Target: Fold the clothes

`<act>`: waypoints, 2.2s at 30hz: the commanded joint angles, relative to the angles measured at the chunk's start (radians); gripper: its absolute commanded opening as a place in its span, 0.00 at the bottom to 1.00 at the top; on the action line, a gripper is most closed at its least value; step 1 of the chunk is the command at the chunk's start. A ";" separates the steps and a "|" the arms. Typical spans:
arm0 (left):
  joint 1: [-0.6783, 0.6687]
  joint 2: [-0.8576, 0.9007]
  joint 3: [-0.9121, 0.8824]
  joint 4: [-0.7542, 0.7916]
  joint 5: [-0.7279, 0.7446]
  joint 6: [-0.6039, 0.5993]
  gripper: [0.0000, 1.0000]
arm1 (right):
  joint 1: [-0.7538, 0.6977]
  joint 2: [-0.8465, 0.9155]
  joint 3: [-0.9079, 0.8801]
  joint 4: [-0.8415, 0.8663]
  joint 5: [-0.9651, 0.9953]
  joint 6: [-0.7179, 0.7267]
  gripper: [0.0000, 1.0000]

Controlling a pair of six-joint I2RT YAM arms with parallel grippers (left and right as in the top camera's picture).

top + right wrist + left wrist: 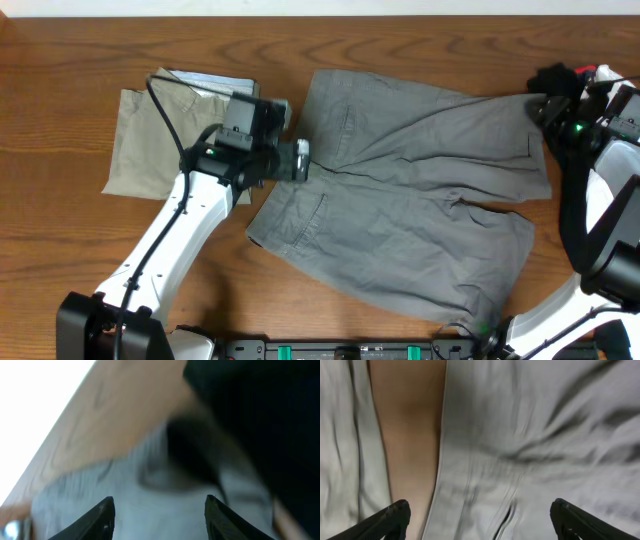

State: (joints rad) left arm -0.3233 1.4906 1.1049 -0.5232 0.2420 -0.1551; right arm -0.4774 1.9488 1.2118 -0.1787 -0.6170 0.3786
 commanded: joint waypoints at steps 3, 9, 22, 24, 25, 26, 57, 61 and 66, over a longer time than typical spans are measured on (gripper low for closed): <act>0.005 0.072 0.084 0.059 0.021 0.025 0.91 | 0.034 -0.167 0.011 -0.201 -0.076 -0.142 0.54; 0.016 0.322 0.282 0.009 0.066 0.089 0.90 | 0.157 -0.303 0.011 -0.487 0.055 -0.169 0.54; 0.076 0.718 0.644 -0.075 0.069 0.235 0.90 | 0.444 -0.333 0.011 -0.771 0.393 -0.207 0.55; 0.076 0.748 0.644 -0.061 0.098 0.257 0.89 | 0.460 -0.332 0.011 -0.781 0.438 -0.168 0.52; 0.076 0.762 0.644 -0.054 0.111 0.257 0.88 | 0.465 -0.330 0.011 -0.783 0.449 -0.160 0.50; 0.076 0.776 0.644 -0.048 0.118 0.256 0.86 | 0.466 -0.327 0.010 -0.784 0.458 -0.151 0.49; 0.261 0.769 0.645 -0.073 -0.037 0.125 0.06 | 0.416 -0.017 0.010 -0.674 0.763 -0.069 0.12; 0.251 0.764 0.646 -0.084 -0.015 0.137 0.06 | 0.386 -0.057 0.037 -0.640 0.478 -0.226 0.15; 0.245 0.764 0.646 -0.098 -0.014 0.135 0.06 | 0.365 -0.153 0.053 -0.541 0.232 -0.244 0.38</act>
State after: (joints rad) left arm -0.0738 2.2925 1.7454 -0.6094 0.2325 -0.0223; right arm -0.1017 1.8816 1.2289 -0.7471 -0.1978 0.1711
